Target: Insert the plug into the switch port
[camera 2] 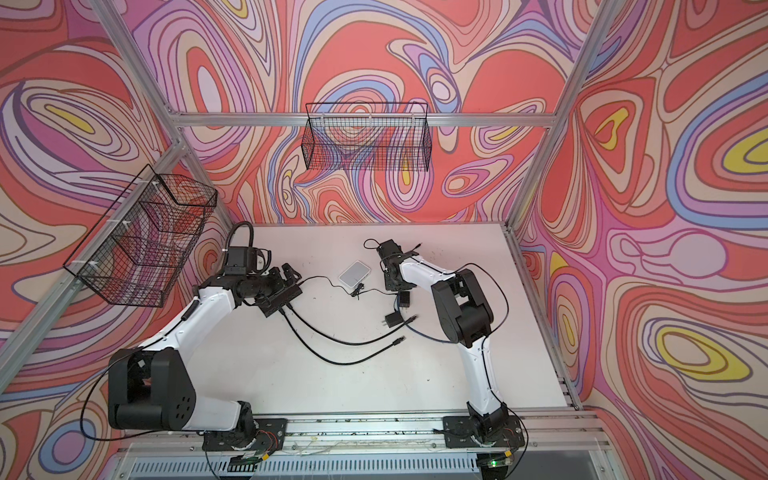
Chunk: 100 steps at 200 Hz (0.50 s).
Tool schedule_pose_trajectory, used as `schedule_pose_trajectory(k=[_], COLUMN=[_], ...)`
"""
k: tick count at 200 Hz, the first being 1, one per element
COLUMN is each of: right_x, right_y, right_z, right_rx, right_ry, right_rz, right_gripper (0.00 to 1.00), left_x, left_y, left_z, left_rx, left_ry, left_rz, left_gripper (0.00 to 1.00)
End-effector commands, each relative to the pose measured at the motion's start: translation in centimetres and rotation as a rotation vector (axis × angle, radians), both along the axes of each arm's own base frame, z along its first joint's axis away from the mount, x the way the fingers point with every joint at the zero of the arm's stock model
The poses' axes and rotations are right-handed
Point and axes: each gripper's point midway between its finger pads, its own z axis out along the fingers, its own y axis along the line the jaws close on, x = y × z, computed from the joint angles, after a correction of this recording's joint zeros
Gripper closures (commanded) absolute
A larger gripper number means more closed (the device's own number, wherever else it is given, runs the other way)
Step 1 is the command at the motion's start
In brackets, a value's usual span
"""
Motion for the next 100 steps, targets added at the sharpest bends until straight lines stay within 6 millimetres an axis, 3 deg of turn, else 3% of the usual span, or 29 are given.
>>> schedule_pose_trajectory(k=[1,20,68,100], right_x=[-0.1,-0.2,-0.4,-0.7], right_y=[-2.0,-2.9,-3.8,-3.7], right_z=[-1.8,-1.8,-0.9,-0.9], right_rx=[-0.046,-0.038,-0.025,-0.009], right_ry=[0.047,0.045,0.031,0.031], right_rz=[-0.038,-0.055,-0.063,-0.056], right_gripper=[0.89,0.96,0.98,0.98], left_x=[0.7,1.7,4.5,4.4], left_y=[-1.6,-3.5,-7.1,-10.2], left_z=[-0.5,-0.8,-2.7,-2.7], left_rx=[0.079,0.123,0.235,0.225], left_ry=[-0.006,-0.01,0.007,-0.015], left_rz=[-0.099,-0.18,-0.316,-0.419], left_gripper=[0.0,0.0,0.0,0.03])
